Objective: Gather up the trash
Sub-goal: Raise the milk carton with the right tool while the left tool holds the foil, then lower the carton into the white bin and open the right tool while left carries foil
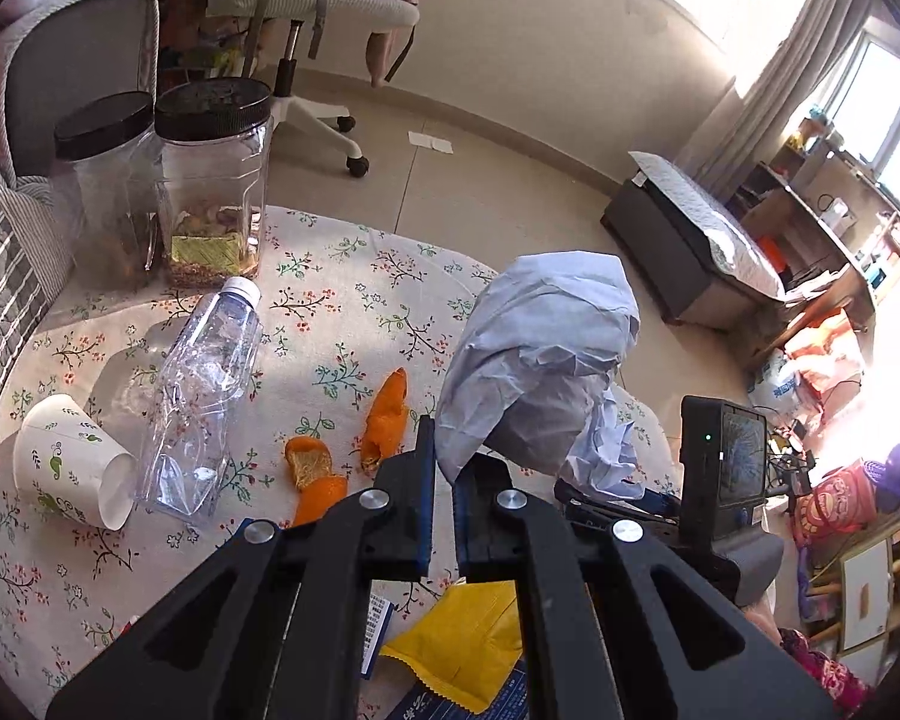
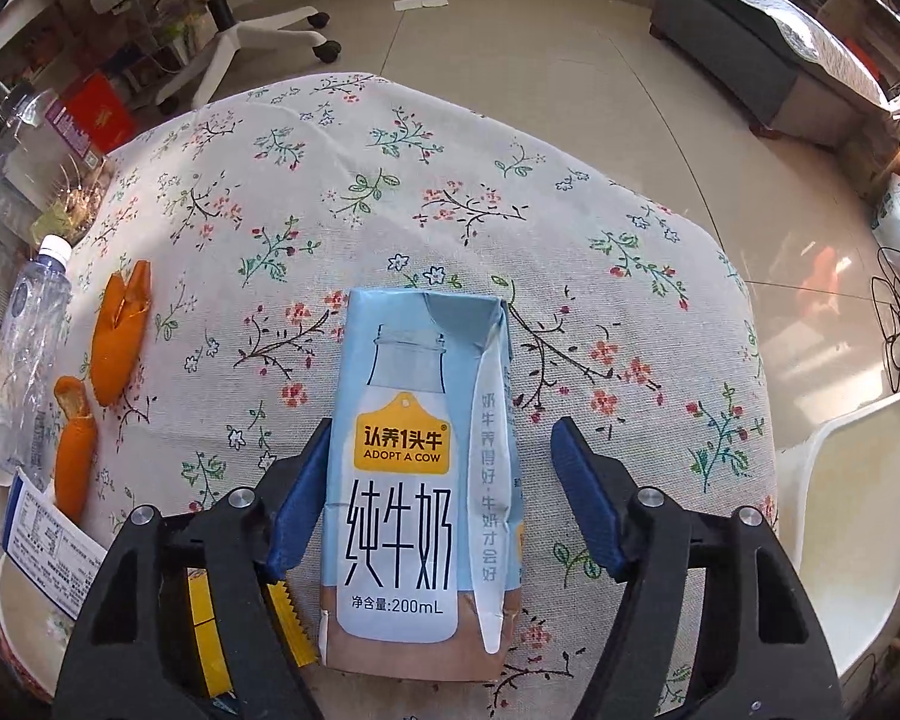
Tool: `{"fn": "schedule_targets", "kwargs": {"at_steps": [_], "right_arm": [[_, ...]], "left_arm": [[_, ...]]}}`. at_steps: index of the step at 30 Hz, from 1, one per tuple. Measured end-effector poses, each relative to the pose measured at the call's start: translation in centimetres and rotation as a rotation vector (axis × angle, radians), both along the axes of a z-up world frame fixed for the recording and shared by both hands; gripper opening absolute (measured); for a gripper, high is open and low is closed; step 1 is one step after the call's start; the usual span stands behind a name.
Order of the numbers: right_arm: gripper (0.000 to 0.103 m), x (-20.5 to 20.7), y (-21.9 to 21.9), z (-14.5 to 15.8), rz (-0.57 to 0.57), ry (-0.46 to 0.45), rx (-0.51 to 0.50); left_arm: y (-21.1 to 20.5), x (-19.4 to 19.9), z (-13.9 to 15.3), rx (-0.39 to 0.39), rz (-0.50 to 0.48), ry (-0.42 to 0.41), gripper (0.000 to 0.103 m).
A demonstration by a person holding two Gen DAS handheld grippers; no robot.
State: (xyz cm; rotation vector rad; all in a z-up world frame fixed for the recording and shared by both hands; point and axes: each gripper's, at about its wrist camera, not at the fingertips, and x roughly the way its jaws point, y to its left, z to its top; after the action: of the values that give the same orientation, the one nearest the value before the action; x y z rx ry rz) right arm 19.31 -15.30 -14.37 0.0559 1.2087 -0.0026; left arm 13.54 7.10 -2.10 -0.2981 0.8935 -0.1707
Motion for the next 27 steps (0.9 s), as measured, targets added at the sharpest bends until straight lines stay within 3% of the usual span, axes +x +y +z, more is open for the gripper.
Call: {"fn": "schedule_targets", "kwargs": {"at_steps": [1, 6, 13, 19, 27], "right_arm": [[0.055, -0.1, 0.2, 0.1, 0.006, -0.009, -0.008], [0.054, -0.7, 0.5, 1.6, 0.013, -0.062, 0.031], [0.054, -3.2, 0.2, 8.4, 0.004, -0.279, 0.049], [0.054, -6.2, -1.7, 14.2, -0.042, -0.460, 0.015], [0.055, -10.9, -6.2, 19.3, -0.102, -0.601, -0.114]], "left_arm": [[0.0, 0.1, -0.1, -0.001, 0.001, 0.004, 0.005], [0.3, -0.1, -0.1, -0.001, 0.018, -0.001, 0.005], [0.4, -0.9, 1.3, 0.000, 0.046, -0.061, 0.005], [-0.4, -2.5, 3.7, 0.004, 0.045, -0.138, 0.005], [-3.3, -4.9, 6.8, -0.024, 0.000, -0.207, 0.005]]}}
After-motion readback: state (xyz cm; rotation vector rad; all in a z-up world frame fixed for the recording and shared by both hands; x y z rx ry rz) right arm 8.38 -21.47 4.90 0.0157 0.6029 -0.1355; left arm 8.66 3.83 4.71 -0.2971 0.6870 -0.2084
